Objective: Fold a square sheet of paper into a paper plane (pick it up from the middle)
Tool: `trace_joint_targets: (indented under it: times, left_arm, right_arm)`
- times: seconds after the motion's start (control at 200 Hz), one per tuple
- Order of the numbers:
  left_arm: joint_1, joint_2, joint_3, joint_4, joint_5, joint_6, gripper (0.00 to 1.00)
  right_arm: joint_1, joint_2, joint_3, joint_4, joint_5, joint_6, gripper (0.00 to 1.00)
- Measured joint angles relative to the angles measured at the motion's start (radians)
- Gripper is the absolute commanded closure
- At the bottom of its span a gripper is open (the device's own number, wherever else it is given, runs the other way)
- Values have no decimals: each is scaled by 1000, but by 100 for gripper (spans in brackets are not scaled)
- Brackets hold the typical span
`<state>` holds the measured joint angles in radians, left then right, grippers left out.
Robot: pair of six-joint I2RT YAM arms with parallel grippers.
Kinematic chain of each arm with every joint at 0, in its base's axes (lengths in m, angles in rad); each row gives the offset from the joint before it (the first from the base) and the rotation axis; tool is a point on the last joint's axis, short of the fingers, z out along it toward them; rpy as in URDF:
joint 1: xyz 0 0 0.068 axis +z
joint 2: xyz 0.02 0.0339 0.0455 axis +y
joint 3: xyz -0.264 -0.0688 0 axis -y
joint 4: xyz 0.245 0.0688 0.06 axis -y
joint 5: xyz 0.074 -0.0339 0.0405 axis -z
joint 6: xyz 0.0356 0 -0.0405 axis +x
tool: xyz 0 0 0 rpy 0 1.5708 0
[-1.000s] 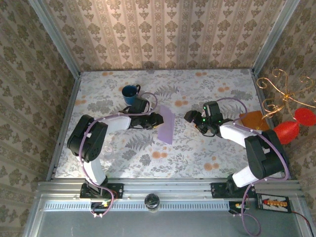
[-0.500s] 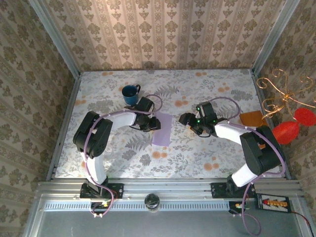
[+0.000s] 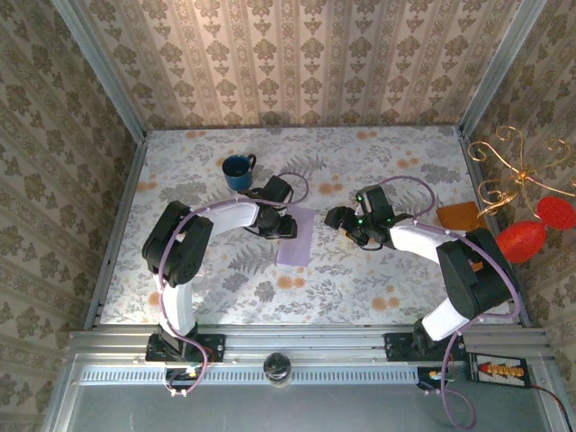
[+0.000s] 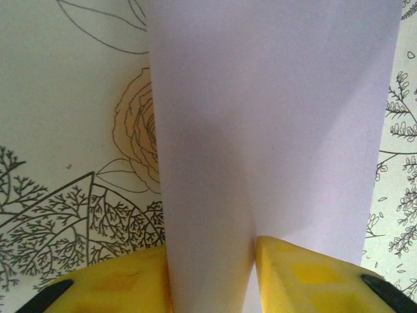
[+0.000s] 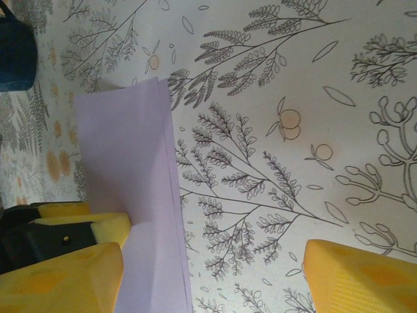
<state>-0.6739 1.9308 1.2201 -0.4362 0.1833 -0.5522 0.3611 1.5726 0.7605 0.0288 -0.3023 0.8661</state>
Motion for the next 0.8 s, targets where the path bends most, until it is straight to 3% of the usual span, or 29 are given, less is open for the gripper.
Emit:
trace_joint_targets:
  times: [0.8]
  left_arm:
    - [-6,50,64,-76,-5,60,59]
  right_arm:
    - [3,20,0,-9,10,0,26]
